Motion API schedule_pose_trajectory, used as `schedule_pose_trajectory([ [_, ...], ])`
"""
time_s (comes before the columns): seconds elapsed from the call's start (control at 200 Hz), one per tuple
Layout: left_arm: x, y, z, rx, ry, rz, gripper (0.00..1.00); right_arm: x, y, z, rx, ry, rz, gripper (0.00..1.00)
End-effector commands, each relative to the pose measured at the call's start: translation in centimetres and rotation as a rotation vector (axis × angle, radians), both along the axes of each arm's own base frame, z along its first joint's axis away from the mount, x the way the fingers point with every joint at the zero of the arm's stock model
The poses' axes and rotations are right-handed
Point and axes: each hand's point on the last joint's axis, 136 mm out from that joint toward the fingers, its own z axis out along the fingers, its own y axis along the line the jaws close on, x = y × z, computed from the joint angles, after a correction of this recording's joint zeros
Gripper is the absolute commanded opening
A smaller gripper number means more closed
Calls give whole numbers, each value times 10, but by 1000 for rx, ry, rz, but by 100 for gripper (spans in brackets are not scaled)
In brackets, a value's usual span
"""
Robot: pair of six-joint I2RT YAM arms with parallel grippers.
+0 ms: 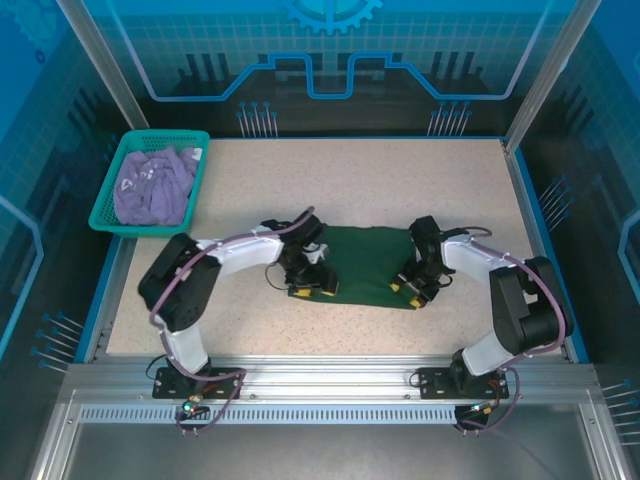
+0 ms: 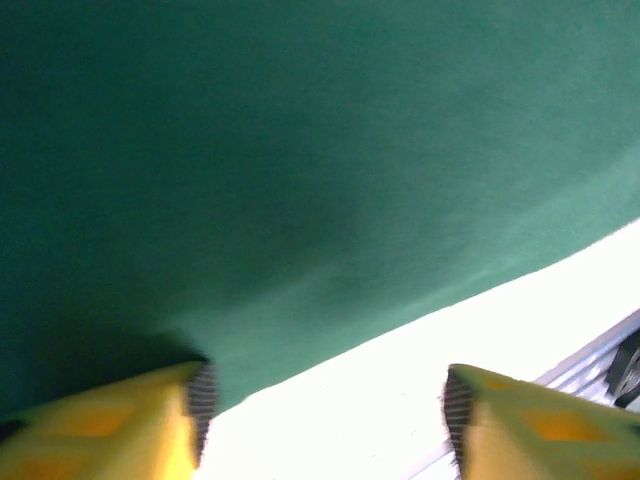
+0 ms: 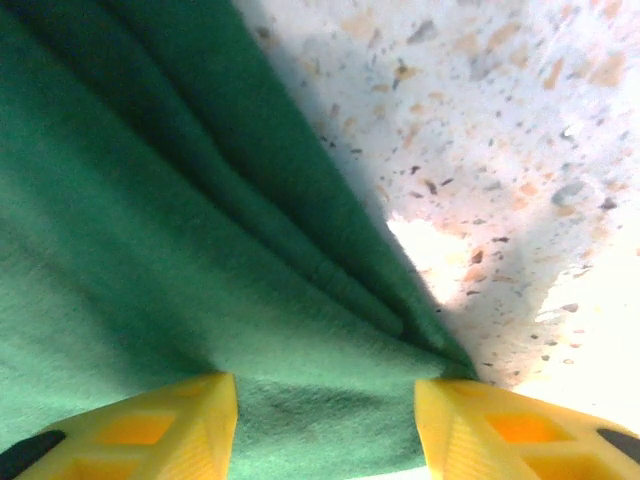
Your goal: Fold and stack the t-shirts
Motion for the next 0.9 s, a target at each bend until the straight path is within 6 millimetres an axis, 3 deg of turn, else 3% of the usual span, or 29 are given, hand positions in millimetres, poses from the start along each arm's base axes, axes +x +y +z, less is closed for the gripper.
schedule_pose_trajectory([
  [0.0,13,21,40,3,-122,52,80,16,-14,24,-72,-113,-16,57],
  [0.11,33,38,79,-17,-219,132,86,36,-5,66,-124,-235,38,60],
  [0.215,50,73,96,16,-264,271,87,46,20,81,-166,-249,129,61],
  [0.325,54,108,107,73,-317,390,90,54,46,70,-230,-142,239,61],
  [0.455,43,126,103,111,-364,416,96,65,62,39,-278,-30,277,62],
  [0.61,26,133,84,136,-307,427,98,73,59,-1,-264,78,196,63],
  [0.68,22,135,78,143,-304,422,98,80,48,-12,-279,115,163,64],
  [0.895,22,136,79,165,-299,383,99,133,4,-13,-285,116,28,65],
])
